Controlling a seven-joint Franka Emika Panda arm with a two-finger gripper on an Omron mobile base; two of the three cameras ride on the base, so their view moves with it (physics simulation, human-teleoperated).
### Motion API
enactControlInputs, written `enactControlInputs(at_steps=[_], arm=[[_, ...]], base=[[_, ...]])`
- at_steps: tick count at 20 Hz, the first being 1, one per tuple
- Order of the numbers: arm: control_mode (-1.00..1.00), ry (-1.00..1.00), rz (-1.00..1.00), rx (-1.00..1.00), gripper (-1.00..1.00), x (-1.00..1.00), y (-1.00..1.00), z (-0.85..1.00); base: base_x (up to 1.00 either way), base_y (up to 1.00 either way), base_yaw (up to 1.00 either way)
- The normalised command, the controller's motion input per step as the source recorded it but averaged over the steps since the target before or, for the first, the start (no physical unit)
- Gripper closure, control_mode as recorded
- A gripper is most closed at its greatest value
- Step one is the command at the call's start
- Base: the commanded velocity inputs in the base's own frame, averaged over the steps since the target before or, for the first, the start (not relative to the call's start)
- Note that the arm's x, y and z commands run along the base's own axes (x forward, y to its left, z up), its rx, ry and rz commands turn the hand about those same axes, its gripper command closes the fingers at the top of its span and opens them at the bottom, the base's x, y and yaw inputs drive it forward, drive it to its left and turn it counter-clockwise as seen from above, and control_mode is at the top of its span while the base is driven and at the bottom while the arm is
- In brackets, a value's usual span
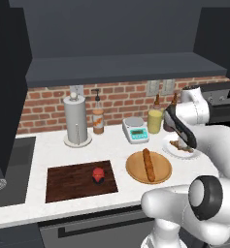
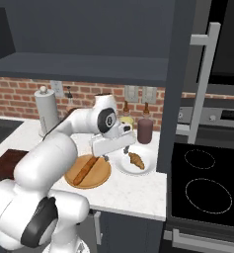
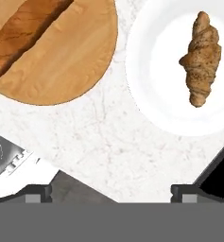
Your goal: From the different types of pastries on the counter, select a croissant and place it on the cutting board. Then retrieve a jar of jam from the cabinet and place it alongside the croissant on the cutting board.
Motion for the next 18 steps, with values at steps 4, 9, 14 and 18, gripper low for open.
enactControlInputs(at_steps=[4,9,14,18], arm=[[-1.0,0.0,0.0,0.34,-1.0,0.6,-0.14,-0.02],[-1.0,0.0,0.0,0.21,-1.0,0.07,-0.38,-0.01],[-1.0,-0.07,0.0,0.03,-1.0,0.41,-0.05,-0.25],[-1.0,-0.09,0.0,0.0,-1.0,0.14,0.0,-0.2]], base=[[0.0,0.0,0.0],[0.0,0.0,0.0],[0.0,0.0,0.0],[0.0,0.0,0.0]])
